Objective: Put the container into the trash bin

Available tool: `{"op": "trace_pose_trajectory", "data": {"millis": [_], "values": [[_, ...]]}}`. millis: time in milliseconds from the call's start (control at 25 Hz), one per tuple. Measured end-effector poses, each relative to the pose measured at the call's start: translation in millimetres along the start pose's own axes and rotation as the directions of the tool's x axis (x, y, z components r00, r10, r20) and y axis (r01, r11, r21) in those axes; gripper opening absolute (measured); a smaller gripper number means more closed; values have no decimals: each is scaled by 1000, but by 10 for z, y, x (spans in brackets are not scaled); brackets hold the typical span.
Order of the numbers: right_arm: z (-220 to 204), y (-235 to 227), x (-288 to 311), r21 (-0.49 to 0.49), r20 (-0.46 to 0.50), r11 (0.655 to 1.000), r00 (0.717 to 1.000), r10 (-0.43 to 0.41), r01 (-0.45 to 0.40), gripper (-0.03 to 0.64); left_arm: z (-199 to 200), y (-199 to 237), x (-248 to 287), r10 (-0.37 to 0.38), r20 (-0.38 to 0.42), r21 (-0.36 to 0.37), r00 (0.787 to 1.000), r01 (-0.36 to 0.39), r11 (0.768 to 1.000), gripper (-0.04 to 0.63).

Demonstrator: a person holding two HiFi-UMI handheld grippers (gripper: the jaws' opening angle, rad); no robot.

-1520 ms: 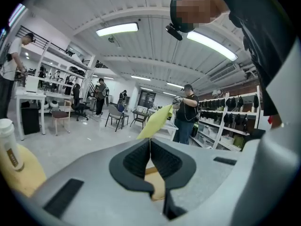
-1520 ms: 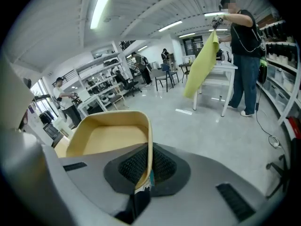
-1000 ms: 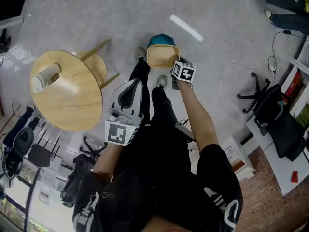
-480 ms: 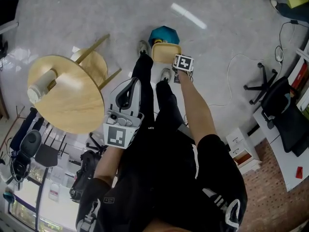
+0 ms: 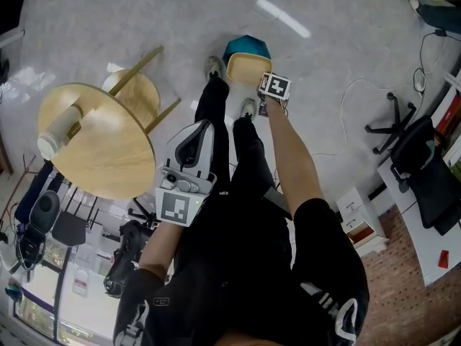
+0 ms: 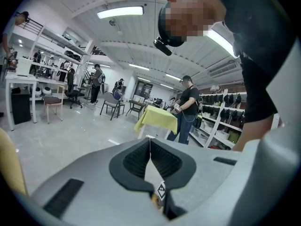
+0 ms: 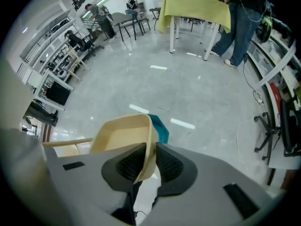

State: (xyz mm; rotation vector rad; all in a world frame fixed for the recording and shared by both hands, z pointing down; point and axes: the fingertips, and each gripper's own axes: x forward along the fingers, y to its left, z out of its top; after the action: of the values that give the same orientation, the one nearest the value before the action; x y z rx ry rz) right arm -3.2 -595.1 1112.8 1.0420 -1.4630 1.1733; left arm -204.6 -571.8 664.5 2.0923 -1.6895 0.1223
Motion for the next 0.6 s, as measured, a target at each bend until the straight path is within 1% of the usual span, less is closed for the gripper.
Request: {"op": "trace_pose_trajectory", "data": {"millis": [80,120,440,480,600], "values": [[41,26,41,35,6,999,1000,10,-10,138,-2,-3,19,-10,-3,7,1000,10,1000,11],[56,29,54,48,6,999,1000,12,-12,169,-4,-9,29,-14,-4,8,1000,14,1000,11],[139,133,-28,34,20,998,999,44,-45,169,1,-20,-3,-11,-6,14,1000,11,1000,11],[137,149,-75,31,24,998,998,51,-52,161,14,-35,-17,-12,-5,19,1000,12,1000,11],[214,196,-260,28,54,996,995,80,-81,97,94,-107,-27,-22,14,46,1000,21,999,11]]}}
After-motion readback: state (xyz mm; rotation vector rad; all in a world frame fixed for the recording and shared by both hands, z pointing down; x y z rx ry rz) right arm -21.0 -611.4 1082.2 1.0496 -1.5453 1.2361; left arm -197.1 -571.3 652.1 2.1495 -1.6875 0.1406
